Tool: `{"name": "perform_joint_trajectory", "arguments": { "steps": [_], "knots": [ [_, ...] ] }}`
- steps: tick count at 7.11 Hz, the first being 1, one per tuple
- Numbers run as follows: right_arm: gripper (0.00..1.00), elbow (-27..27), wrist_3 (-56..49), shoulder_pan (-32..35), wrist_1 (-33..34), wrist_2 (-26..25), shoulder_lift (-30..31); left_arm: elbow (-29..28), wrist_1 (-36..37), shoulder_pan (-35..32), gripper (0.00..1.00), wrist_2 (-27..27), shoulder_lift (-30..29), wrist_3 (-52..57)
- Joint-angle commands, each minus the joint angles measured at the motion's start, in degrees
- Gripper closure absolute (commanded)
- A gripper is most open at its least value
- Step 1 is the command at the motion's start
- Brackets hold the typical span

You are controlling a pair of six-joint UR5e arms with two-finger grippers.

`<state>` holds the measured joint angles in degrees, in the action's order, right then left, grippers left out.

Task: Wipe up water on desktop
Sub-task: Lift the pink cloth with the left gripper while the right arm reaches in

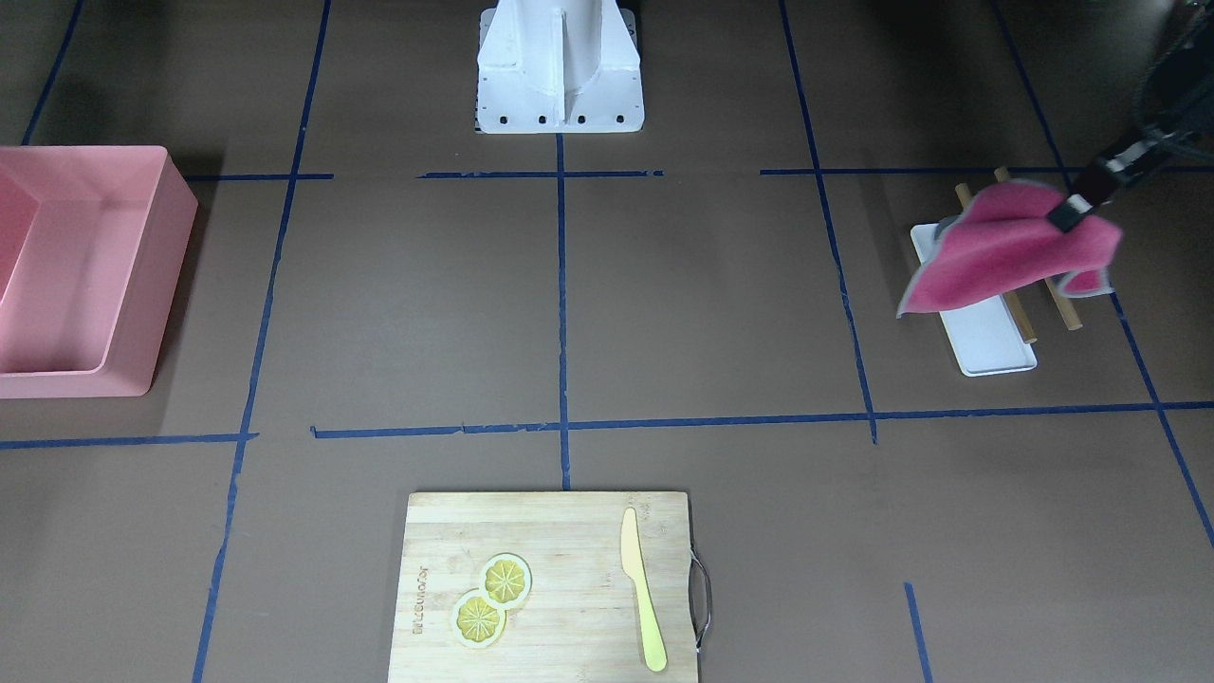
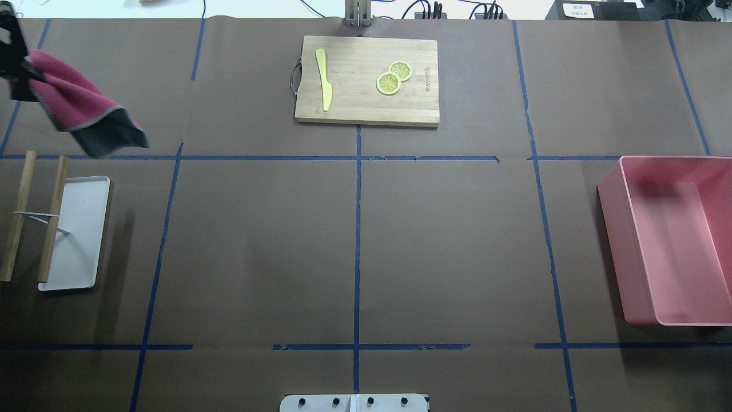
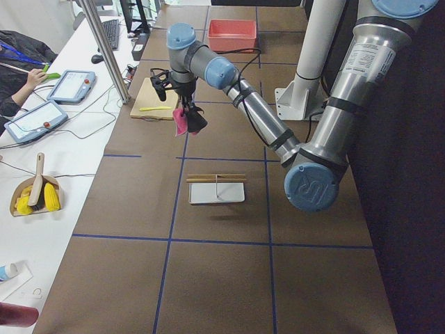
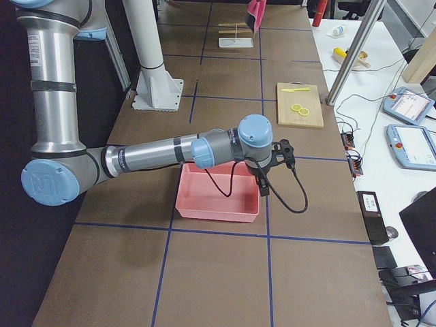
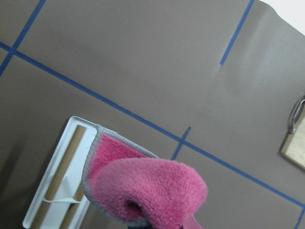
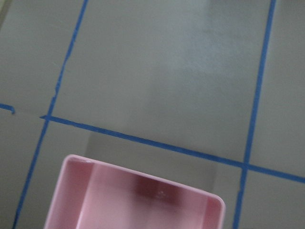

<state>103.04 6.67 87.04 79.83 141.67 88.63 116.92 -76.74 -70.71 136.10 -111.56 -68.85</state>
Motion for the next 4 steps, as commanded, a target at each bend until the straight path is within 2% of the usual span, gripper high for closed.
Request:
{"name": "perform_joint_trajectory", "arguments": {
  "steps": [1, 2, 3, 4],
  "knots": [
    [0.01, 0.23, 22.04, -6.76, -19.0, -3.38, -3.28, -0.98, -9.67, 7.67, 0.98, -5.4, -3.39, -12.75],
    [0.01, 0.23, 29.2, -12.02, -29.28, -9.07, -3.29, -4.21, -18.35, 9.26, 0.98, -5.32, -4.53, -16.19],
    [0.01, 0.31, 34.49, -18.33, -34.86, -15.91, -4.68, -8.68, -27.32, 9.54, 0.98, -5.23, -5.06, -19.71],
    [0.01, 1.18, 35.59, -23.18, -35.53, -21.38, -6.79, -12.47, -36.46, 11.19, 0.98, -5.05, -5.16, -21.57]
  ]
}}
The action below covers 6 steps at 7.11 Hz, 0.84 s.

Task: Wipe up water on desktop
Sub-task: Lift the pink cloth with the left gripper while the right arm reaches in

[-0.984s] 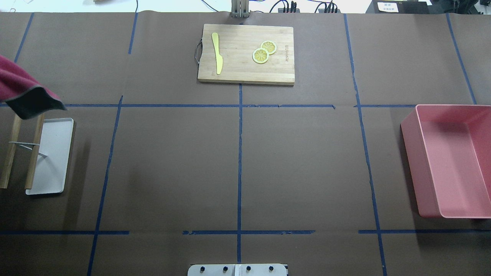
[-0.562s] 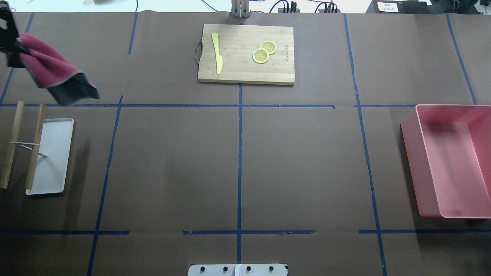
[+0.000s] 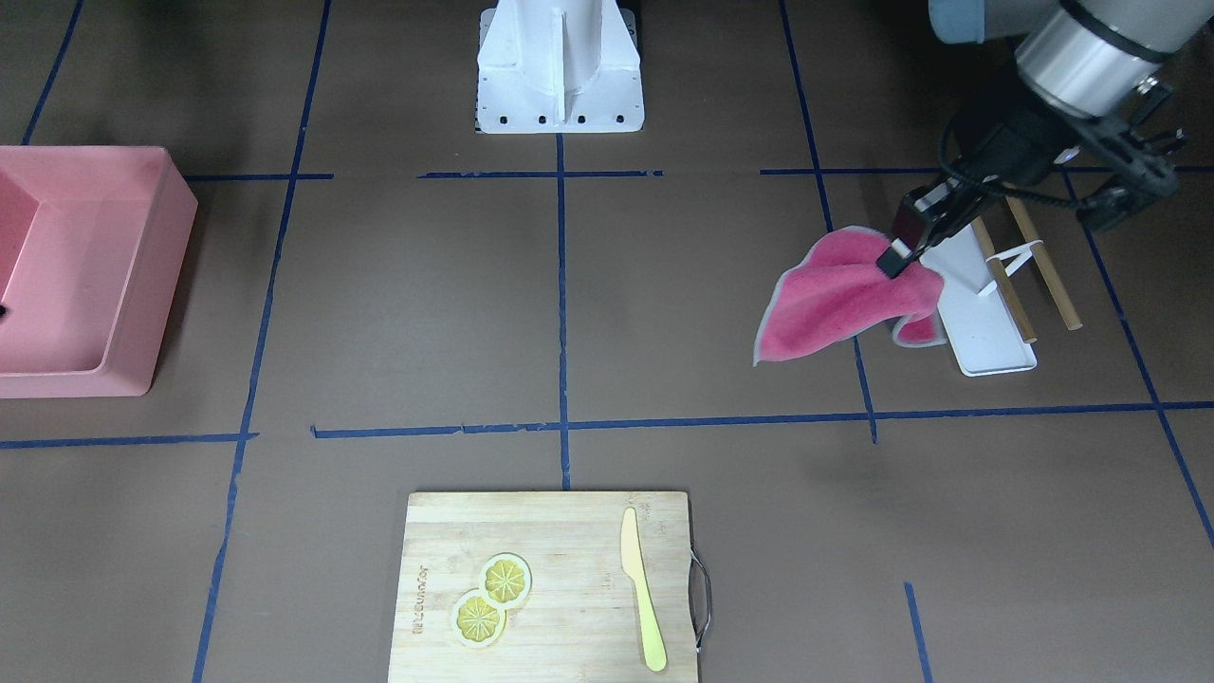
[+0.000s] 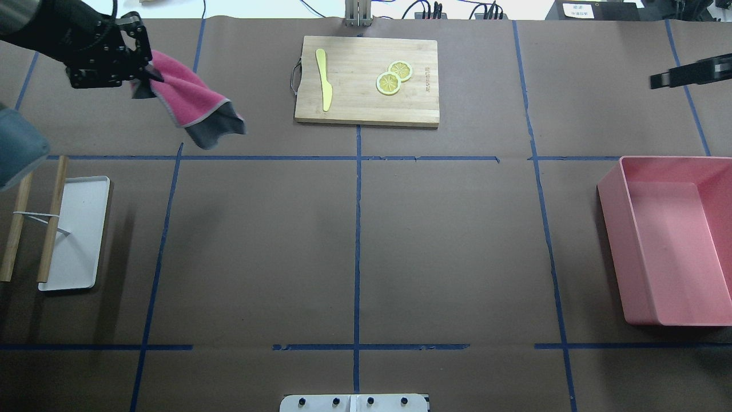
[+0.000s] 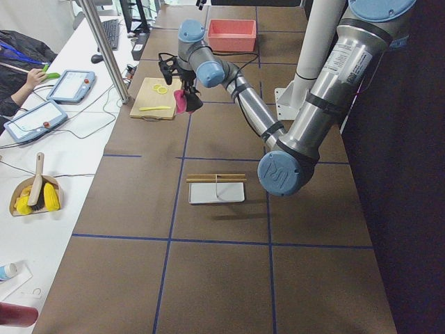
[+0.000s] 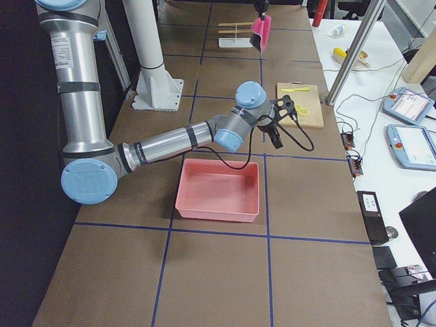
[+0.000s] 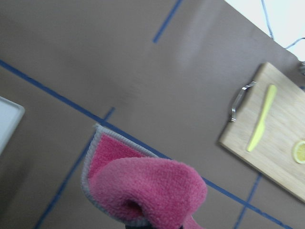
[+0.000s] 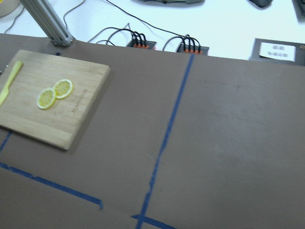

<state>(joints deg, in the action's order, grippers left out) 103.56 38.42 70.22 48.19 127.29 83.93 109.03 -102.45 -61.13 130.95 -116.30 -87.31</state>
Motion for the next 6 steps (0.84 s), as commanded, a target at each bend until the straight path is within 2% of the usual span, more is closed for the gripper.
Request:
{"name": "perform_joint_trajectory", "arguments": {
  "steps": [1, 2, 3, 5, 6],
  "knots": [
    [0.01, 3.03, 3.86, -11.8, -3.89, -12.8, -3.59, -8.88, -20.24, 4.77, 0.98, -0.08, -1.98, -8.88],
    [0.01, 4.27, 3.86, -16.56, -3.89, -18.08, -4.65, -11.36, -27.81, 5.75, 0.98, -0.26, -2.43, -13.2],
    [0.01, 4.8, 3.86, -19.39, -3.98, -20.22, -6.4, -11.91, -30.85, 5.85, 0.98, -0.26, -2.61, -15.24],
    [0.01, 5.76, 2.81, -27.37, -3.8, -27.66, -10.62, -12.17, -32.55, 7.07, 0.98, -0.26, -5.41, -21.65],
    [0.01, 5.95, 1.76, -34.81, -3.28, -36.24, -11.59, -12.26, -32.55, 9.0, 0.98, -0.35, -5.77, -21.68]
  ]
}}
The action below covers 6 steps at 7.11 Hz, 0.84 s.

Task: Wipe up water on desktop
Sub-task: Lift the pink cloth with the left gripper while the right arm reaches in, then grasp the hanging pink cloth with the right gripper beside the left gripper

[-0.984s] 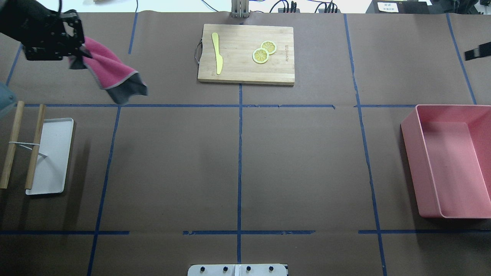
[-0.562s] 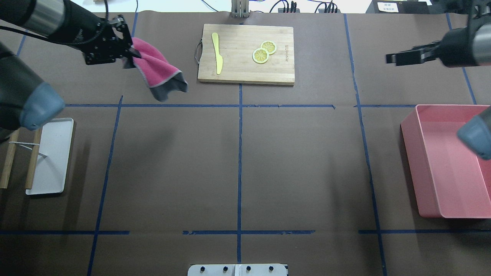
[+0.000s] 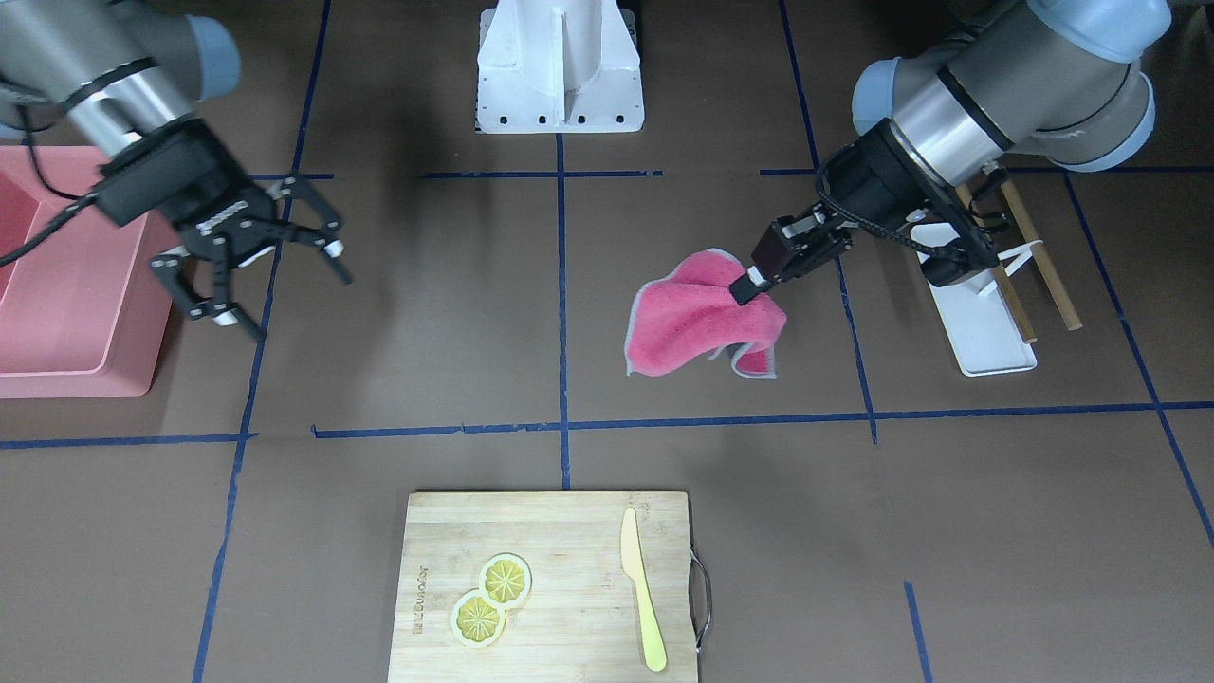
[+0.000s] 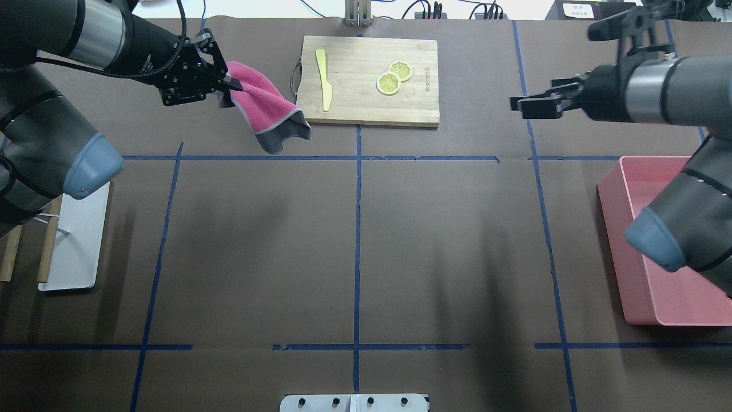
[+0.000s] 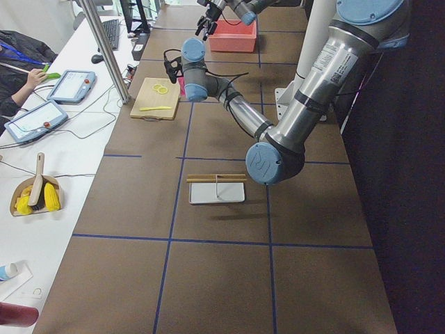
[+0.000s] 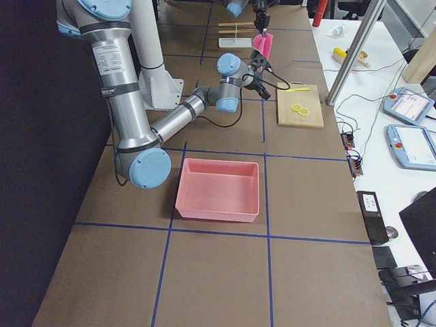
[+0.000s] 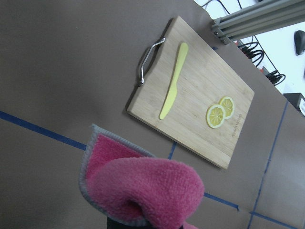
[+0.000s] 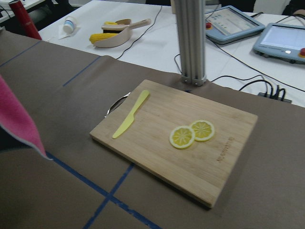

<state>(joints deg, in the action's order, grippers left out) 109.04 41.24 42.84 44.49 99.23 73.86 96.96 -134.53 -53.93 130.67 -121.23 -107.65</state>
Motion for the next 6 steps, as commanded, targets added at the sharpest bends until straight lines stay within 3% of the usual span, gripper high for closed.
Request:
{"name": "perform_joint_trajectory", "arguments": {
  "steps": [1, 3, 6],
  "knots": [
    [0.01, 0.56, -6.04, -13.34, 0.68, -16.18, -2.3, -0.28, -0.47, 3.47, 0.98, -0.07, -0.93, -1.08],
    [0.01, 0.56, -8.2, -18.21, 4.18, -21.96, -4.41, -0.81, -0.39, 6.63, 0.98, -0.24, -2.77, -0.99],
    [0.01, 0.48, -8.11, -21.21, 4.73, -22.41, -6.09, -2.65, -0.3, 8.67, 0.97, -0.24, -6.2, -0.99]
  ]
}}
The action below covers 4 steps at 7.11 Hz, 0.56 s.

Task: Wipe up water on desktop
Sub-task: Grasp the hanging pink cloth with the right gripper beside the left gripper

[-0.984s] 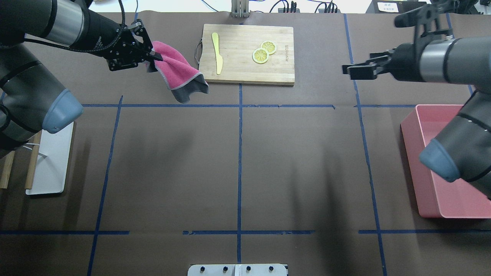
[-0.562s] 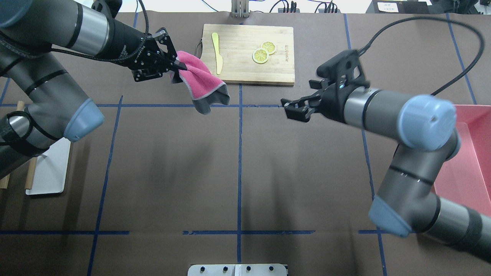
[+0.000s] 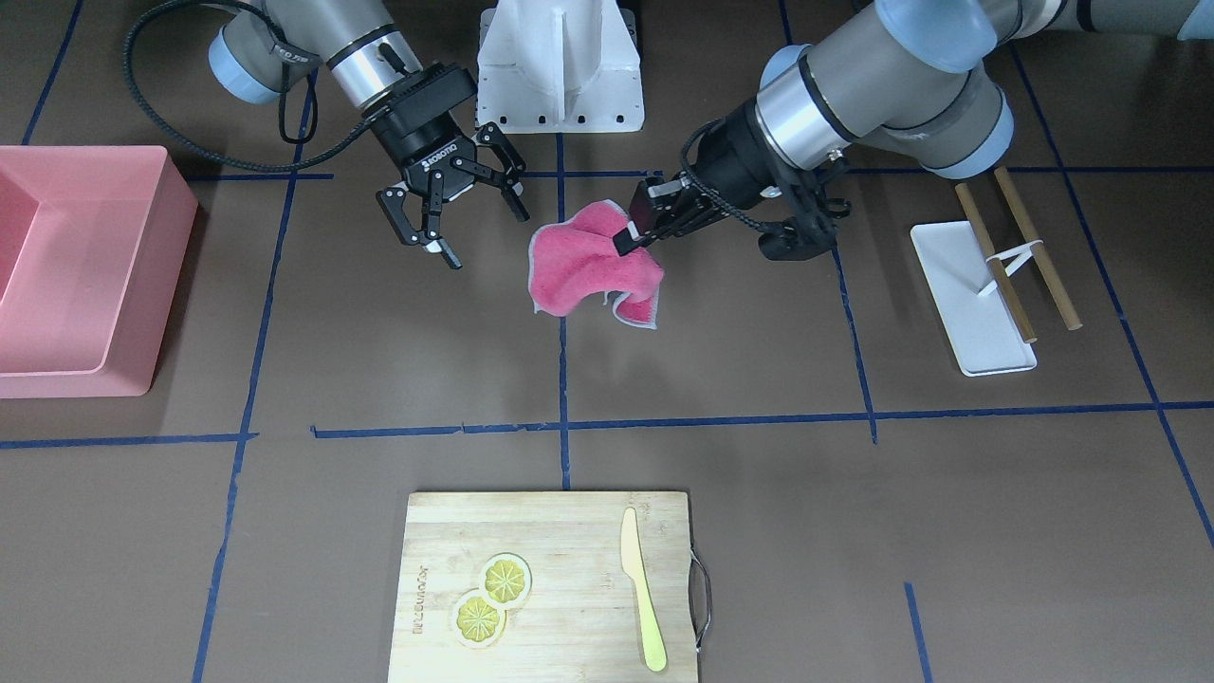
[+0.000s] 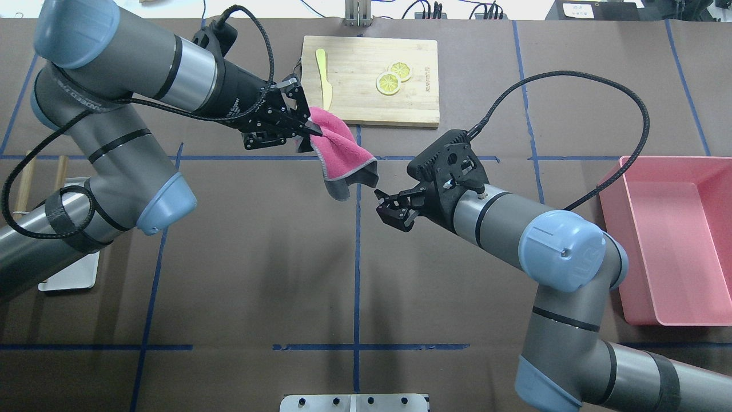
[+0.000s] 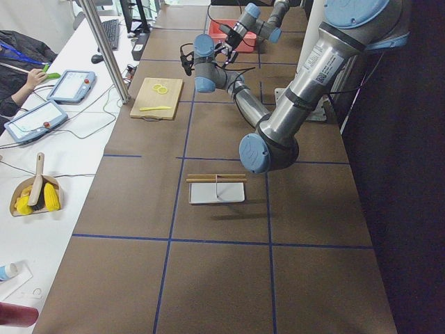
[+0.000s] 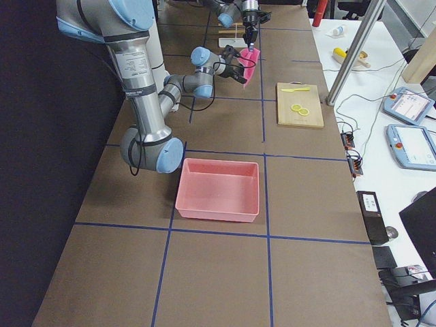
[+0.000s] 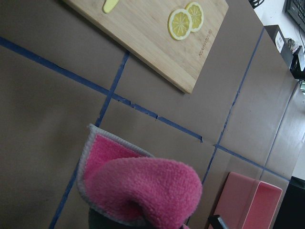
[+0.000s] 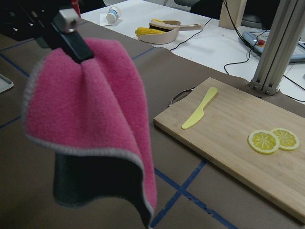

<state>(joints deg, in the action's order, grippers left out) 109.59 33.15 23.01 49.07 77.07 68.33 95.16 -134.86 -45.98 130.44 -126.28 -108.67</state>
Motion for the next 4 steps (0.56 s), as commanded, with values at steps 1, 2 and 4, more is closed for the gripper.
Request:
{"name": "perform_joint_trajectory", "arguments": {
  "steps": [1, 2, 4],
  "knots": [
    [0.01, -0.16, -0.02, -1.92, 0.14, -0.95, -0.82, -0.76, 0.03, 1.06, 0.97, -0.01, -1.34, -0.05],
    [0.01, -0.25, 0.07, -2.36, 0.14, -1.31, -1.0, -0.76, -0.06, 2.29, 0.97, -0.09, -1.86, -0.05],
    [0.01, -0.43, 0.07, -2.71, 0.23, -1.75, -1.26, -0.67, 0.03, 4.31, 0.97, -1.84, -2.22, -0.05]
  ]
}}
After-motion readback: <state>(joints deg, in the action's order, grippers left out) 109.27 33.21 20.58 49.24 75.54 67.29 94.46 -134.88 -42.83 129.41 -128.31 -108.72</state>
